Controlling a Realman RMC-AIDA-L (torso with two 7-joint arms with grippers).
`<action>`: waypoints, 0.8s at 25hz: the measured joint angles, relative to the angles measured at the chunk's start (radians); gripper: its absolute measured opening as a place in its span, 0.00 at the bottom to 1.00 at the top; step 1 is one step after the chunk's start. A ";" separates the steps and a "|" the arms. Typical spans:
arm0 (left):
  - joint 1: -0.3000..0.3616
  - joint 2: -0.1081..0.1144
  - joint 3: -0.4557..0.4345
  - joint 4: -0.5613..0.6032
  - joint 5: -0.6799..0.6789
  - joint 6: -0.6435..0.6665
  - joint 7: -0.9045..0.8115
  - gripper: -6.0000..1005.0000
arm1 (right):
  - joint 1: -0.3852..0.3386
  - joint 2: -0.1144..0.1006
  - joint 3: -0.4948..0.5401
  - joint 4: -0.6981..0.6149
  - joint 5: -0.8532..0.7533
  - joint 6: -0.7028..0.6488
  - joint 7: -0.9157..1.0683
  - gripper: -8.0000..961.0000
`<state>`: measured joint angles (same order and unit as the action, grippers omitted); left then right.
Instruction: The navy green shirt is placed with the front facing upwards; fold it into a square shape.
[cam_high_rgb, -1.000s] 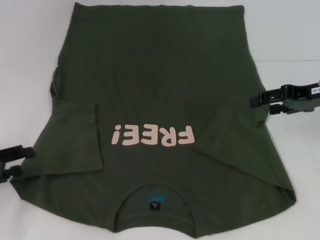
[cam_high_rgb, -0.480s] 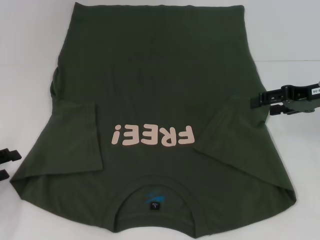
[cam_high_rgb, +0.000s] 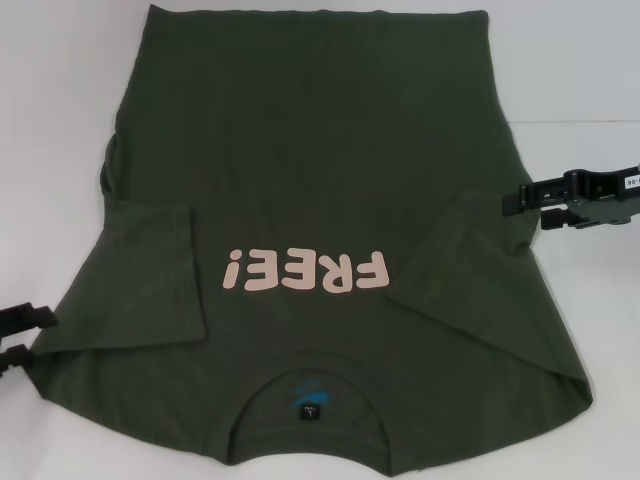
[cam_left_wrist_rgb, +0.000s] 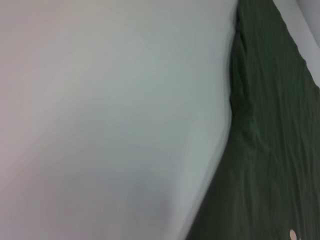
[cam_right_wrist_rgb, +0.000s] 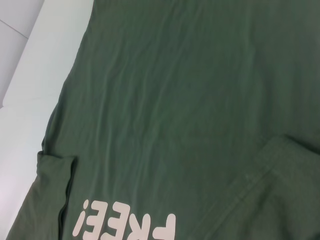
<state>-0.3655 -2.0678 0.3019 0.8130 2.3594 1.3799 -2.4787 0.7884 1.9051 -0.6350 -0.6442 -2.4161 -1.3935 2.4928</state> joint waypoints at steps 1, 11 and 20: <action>-0.001 0.000 0.005 -0.003 0.000 0.000 0.000 0.72 | 0.000 0.000 0.000 0.000 0.000 0.000 0.000 0.87; -0.024 -0.002 0.028 -0.011 -0.008 0.065 0.017 0.72 | -0.001 -0.001 0.000 0.000 0.000 -0.001 0.000 0.87; -0.006 -0.001 0.002 0.021 -0.009 0.041 -0.011 0.72 | -0.002 -0.002 0.000 0.000 0.000 -0.003 0.000 0.87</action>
<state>-0.3715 -2.0693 0.3035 0.8335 2.3503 1.4208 -2.4894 0.7868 1.9036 -0.6351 -0.6442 -2.4160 -1.3960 2.4927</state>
